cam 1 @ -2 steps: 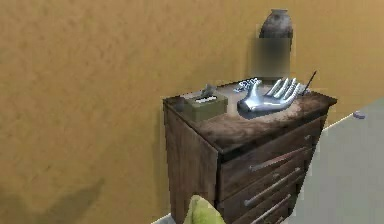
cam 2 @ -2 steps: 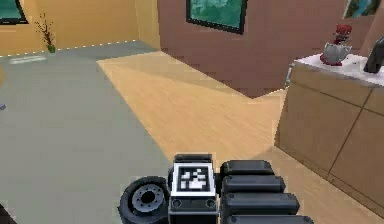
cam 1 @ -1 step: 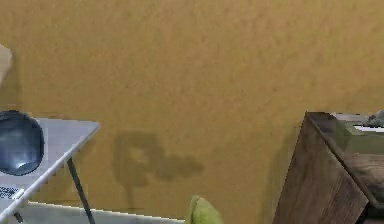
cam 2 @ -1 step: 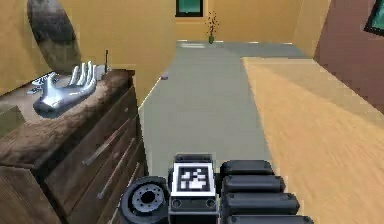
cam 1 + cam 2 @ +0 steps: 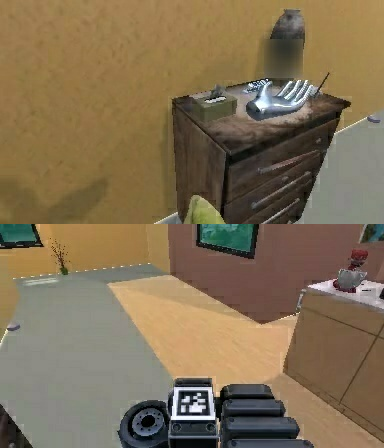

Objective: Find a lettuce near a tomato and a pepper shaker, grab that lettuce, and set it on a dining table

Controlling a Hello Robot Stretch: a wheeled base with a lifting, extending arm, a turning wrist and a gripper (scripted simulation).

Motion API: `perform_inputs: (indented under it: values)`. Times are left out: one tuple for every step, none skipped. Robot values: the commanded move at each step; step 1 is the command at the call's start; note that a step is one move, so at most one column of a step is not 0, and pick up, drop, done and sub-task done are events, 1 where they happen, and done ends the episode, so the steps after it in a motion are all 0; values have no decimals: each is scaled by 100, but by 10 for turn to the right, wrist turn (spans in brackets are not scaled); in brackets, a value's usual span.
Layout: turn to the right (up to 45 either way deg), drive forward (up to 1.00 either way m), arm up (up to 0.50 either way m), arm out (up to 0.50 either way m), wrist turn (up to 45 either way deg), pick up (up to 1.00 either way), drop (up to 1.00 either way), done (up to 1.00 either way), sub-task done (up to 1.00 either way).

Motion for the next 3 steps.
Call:
perform_inputs:
  values:
    - [-330,0,0,0,0,0,0,0,0]
    - [390,0,0,0,0,0,0,0,0]
    - [-420,0,0,0,0,0,0,0,0]
